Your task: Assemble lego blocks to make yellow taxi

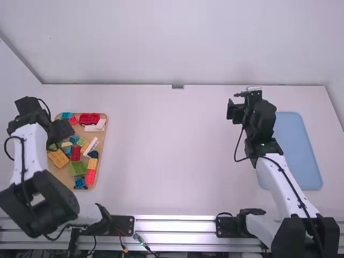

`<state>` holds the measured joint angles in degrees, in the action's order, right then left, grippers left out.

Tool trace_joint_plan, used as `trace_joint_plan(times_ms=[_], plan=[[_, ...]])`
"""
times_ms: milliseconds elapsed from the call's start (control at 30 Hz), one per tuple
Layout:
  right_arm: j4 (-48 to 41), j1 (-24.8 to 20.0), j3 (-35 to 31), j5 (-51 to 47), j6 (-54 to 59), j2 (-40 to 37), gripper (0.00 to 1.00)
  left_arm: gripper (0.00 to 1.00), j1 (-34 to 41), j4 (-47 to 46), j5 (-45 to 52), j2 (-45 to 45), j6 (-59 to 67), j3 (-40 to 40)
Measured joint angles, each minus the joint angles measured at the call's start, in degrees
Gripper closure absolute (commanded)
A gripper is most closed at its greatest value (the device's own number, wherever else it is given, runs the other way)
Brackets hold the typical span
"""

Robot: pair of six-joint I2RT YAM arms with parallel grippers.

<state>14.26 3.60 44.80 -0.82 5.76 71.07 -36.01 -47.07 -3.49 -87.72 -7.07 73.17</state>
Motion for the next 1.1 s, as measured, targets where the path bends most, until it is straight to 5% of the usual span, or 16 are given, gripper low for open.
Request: trace_joint_plan(times_ms=[333, 433, 700, 1100], plan=[[2.14, 0.24, 2.84, -0.22, 0.24, 4.72, 0.01, 0.0, -9.51, -6.03, 0.0, -14.08, 1.95, 5.97], [2.32, 0.26, 3.17, -0.28, 0.17, 4.98, 0.01, 0.06, -11.34, -4.76, 0.87, -15.87, 3.5, 5.97], [2.29, 0.26, 3.26, -0.48, 0.26, 4.98, 0.01, 0.17, -11.67, -0.26, 4.44, -16.09, 7.39, 4.96], [3.15, 0.26, 3.23, -0.52, 0.17, 5.01, 0.01, 0.18, -11.67, 5.16, 4.96, -16.09, 8.44, -2.23]])
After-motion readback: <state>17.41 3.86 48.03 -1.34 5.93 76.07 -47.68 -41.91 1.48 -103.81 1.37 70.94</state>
